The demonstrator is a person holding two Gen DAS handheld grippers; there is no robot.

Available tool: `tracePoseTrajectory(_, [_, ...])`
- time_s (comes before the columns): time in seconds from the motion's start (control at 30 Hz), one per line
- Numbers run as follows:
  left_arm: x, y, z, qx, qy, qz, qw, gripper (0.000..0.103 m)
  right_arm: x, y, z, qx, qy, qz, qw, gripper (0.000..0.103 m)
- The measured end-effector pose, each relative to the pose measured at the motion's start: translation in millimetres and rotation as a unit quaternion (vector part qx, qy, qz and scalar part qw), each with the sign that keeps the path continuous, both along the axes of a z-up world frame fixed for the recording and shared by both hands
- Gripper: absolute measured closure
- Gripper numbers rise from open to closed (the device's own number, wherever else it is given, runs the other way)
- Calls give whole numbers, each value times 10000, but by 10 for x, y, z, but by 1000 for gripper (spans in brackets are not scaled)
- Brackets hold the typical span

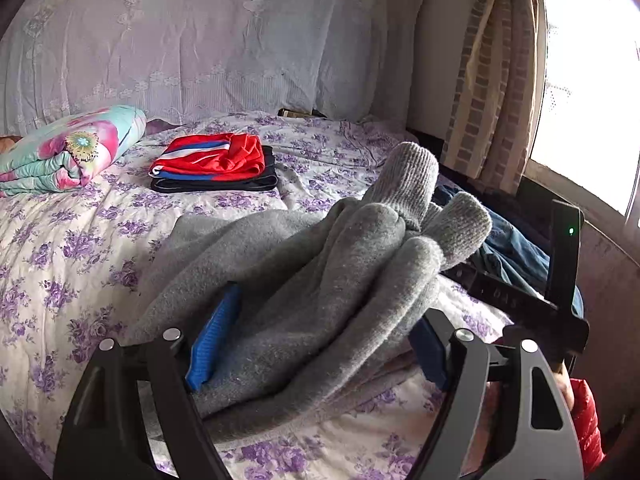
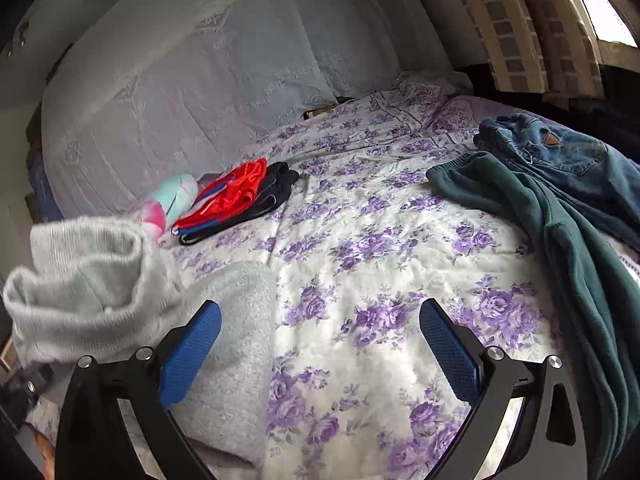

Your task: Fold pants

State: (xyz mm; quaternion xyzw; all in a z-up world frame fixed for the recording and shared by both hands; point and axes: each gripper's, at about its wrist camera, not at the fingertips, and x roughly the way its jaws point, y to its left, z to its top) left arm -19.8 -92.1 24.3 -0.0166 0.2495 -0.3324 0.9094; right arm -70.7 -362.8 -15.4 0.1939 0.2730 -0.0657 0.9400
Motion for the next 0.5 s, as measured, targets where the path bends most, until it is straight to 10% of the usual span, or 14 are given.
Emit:
tracePoseTrajectory(0.27, [92,-523,-323,604,194,-391,9972,15,538,196,244,-1167,-130,250,9928,4])
tracePoseTrajectory(0.5, [-47,-217,-334,265,285,-703,9968,13,549,-184,-84,-163,129,-132,9997,4])
